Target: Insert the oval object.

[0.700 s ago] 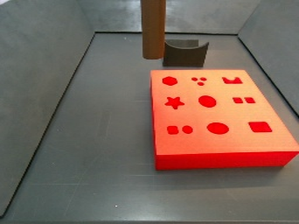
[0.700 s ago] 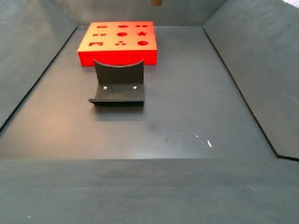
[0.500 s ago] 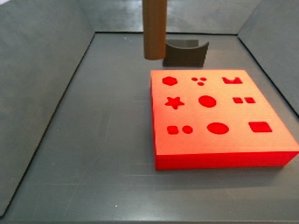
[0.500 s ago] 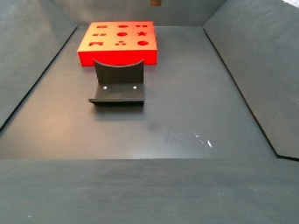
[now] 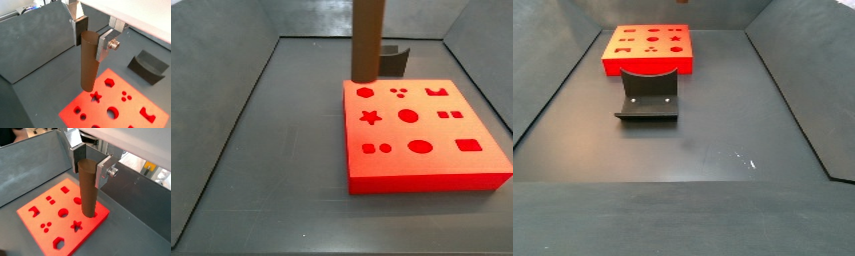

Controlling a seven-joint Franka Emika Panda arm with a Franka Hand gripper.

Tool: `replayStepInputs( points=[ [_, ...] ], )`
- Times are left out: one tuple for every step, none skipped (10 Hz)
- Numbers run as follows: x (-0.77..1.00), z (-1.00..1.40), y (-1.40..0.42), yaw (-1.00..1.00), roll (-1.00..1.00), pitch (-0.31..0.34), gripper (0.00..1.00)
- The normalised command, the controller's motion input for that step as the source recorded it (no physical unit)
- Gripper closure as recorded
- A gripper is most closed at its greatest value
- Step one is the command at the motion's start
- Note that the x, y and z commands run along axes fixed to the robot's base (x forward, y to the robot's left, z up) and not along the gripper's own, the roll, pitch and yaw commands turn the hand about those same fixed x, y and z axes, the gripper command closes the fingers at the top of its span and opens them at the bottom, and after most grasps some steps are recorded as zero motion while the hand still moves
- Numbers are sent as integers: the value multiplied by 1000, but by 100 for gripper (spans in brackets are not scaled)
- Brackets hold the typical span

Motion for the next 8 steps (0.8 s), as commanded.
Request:
replayStepInputs(
  points=[
    [923,0,-374,0,83,114,100],
    [531,-26,-211,-151,0,1,100],
    [0,-11,-69,17,0,-3,100],
    [0,0,-26,0,0,-1,100],
    [703,0,-383,174,67,0,100],
    [1000,0,-429,0,277,0,100],
    [989,-46,-291,0,390,0,100],
    [954,-103,-211,0,417,0,100]
  ],
)
